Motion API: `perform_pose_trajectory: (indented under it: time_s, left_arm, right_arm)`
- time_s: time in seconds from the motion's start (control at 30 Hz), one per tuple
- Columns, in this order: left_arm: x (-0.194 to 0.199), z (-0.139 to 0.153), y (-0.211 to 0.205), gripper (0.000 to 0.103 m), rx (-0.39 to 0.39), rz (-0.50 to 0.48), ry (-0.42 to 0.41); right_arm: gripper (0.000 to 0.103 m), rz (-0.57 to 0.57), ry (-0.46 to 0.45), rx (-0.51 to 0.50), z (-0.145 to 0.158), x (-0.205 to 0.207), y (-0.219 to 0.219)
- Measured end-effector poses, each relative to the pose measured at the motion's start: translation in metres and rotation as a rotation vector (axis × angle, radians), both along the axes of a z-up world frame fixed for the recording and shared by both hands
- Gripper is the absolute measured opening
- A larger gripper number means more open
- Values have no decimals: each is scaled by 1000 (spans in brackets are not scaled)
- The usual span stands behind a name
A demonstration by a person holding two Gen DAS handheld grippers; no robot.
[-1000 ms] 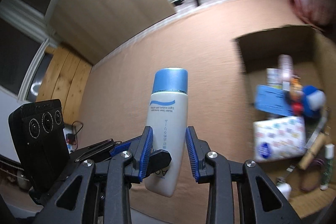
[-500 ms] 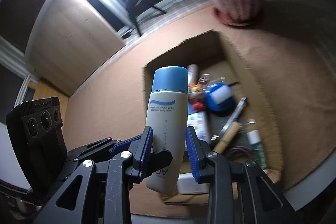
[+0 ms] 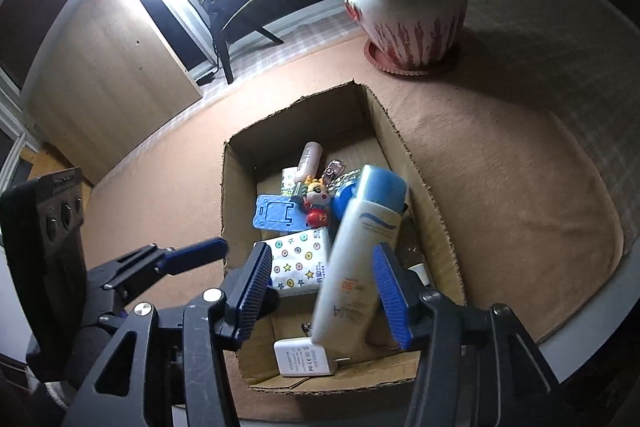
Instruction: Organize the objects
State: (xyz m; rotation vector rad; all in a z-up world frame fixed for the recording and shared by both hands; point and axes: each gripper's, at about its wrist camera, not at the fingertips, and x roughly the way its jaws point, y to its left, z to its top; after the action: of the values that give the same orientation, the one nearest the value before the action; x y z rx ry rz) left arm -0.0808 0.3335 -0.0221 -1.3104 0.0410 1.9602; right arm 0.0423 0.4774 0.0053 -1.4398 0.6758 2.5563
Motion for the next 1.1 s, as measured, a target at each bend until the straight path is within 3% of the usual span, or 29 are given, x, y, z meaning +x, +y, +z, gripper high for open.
perform_pose_trajectory:
  time_s: [0.2, 0.5, 0.7, 0.9, 1.1]
  left_arm:
    - [-2, 2, -23, 84, -32, 53, 8]
    - [4, 9, -93, 87, -83, 170, -6]
    - [12, 25, -144, 95, -103, 307, 60]
    - [24, 30, -193, 96, -170, 417, 120]
    - [34, 26, -233, 96, -214, 506, 123]
  right_arm:
    - [50, 14, 1, 17, 3, 0, -13]
    - [50, 74, 36, 72, 10, -3, -58]
    - [50, 122, 57, 87, 12, -9, -92]
    - [50, 190, 87, 149, 20, -19, -135]
    - [51, 241, 117, 161, 22, -28, -169]
